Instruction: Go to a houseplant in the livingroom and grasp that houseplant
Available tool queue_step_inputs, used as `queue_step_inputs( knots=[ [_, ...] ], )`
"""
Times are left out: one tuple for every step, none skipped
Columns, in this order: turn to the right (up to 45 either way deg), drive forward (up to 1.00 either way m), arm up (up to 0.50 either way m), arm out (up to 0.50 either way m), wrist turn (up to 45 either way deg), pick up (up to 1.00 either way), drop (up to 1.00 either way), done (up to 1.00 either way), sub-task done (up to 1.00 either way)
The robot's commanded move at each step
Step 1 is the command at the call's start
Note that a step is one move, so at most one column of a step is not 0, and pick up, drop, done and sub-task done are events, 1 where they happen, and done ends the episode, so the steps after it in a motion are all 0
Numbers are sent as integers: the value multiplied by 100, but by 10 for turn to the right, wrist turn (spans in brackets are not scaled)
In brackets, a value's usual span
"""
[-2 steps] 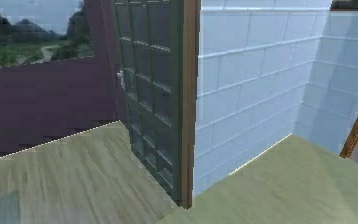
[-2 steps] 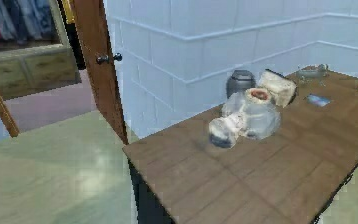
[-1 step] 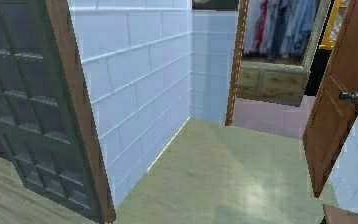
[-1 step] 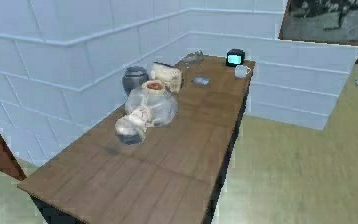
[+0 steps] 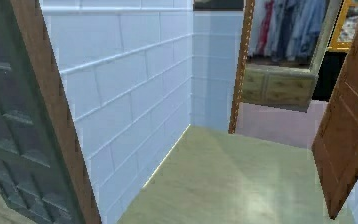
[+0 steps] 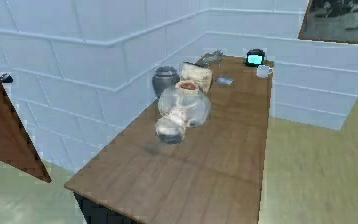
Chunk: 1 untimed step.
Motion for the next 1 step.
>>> queue_step_inputs(
  knots=[
    [270,0,0,0,0,0,0,0,0]
  ],
)
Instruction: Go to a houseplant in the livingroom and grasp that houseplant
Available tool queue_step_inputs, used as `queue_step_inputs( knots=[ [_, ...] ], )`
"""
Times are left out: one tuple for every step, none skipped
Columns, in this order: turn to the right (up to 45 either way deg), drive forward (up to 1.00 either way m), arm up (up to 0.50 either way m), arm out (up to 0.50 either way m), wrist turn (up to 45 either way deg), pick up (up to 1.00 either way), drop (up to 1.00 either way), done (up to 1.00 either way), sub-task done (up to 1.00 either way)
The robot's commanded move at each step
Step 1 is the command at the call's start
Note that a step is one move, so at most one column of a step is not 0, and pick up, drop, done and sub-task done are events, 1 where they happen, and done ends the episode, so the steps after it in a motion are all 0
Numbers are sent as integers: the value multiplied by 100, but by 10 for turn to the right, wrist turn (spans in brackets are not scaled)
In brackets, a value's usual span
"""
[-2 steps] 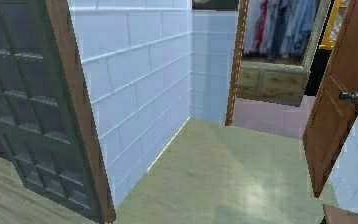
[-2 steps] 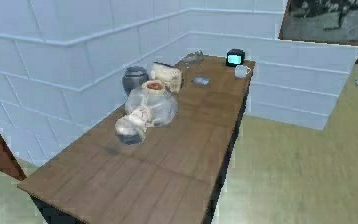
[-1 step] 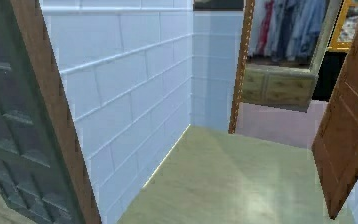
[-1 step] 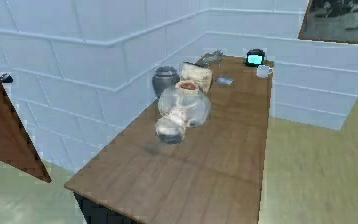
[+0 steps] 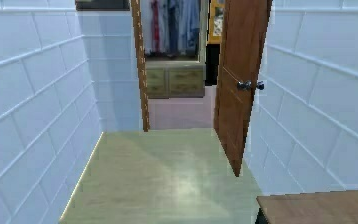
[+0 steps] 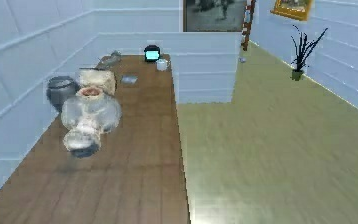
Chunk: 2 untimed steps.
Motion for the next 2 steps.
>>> queue_step_inputs(
  knots=[
    [0,80,0,0,0,0,0,0,0],
    [0,100,0,0,0,0,0,0,0]
  ],
)
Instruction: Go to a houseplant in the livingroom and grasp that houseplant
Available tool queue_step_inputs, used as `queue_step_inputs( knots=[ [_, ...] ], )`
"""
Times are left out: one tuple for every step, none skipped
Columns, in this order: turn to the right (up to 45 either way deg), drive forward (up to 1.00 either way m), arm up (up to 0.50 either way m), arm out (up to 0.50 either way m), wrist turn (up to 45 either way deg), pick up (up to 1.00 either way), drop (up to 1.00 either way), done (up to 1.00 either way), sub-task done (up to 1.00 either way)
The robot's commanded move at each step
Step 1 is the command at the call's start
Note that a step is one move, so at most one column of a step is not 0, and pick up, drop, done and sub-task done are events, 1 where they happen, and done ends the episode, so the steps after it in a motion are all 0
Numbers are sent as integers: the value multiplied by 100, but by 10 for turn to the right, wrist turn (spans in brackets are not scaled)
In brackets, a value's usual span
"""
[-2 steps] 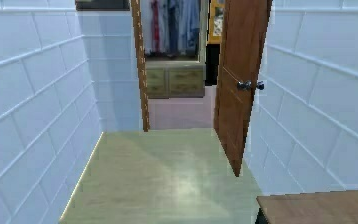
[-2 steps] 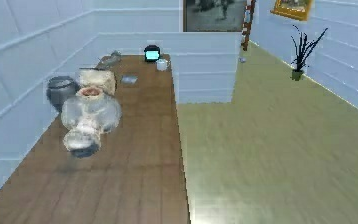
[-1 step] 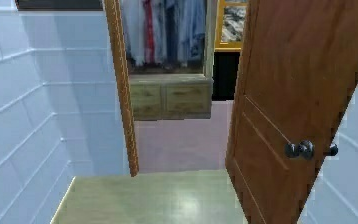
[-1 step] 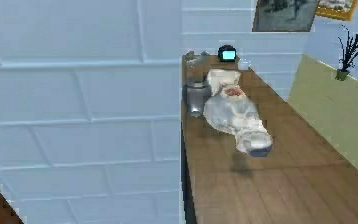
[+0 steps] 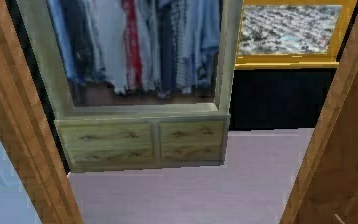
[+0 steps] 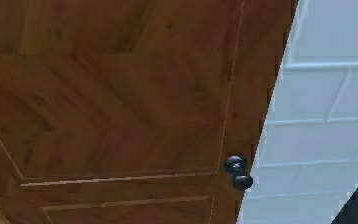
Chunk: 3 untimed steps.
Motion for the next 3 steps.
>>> queue_step_inputs(
  knots=[
    [30,0,0,0,0,0,0,0,0],
    [0,80,0,0,0,0,0,0,0],
    [360,0,0,0,0,0,0,0,0]
  ],
)
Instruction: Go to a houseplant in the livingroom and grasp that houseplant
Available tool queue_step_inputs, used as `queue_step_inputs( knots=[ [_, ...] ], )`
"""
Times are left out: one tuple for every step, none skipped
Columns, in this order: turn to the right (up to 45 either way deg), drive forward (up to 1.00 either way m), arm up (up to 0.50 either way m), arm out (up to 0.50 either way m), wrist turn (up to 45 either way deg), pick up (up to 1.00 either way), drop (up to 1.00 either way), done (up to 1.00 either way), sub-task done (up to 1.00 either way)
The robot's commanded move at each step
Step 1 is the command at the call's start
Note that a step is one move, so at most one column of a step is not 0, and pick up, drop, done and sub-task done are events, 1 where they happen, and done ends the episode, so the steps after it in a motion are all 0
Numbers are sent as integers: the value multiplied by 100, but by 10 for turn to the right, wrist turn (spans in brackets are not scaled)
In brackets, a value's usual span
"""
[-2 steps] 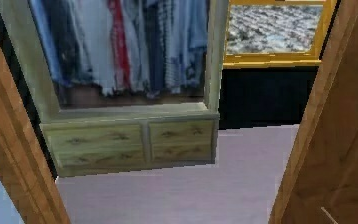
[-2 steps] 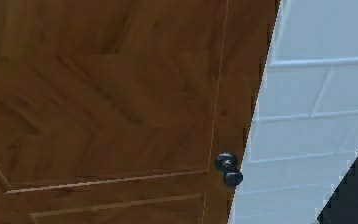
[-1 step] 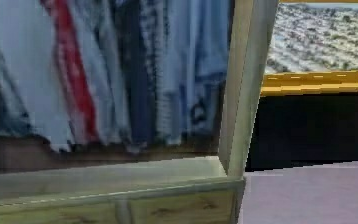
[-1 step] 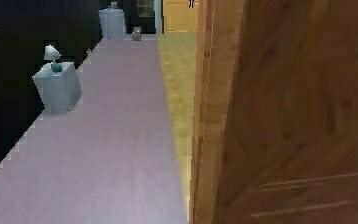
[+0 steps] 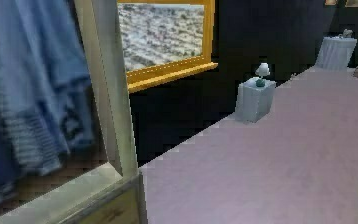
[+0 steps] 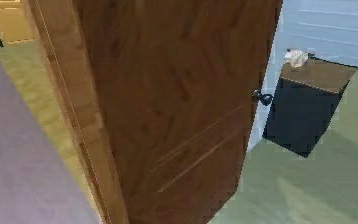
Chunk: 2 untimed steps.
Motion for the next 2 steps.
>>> queue_step_inputs(
  knots=[
    [0,30,0,0,0,0,0,0,0],
    [420,0,0,0,0,0,0,0,0]
  ],
)
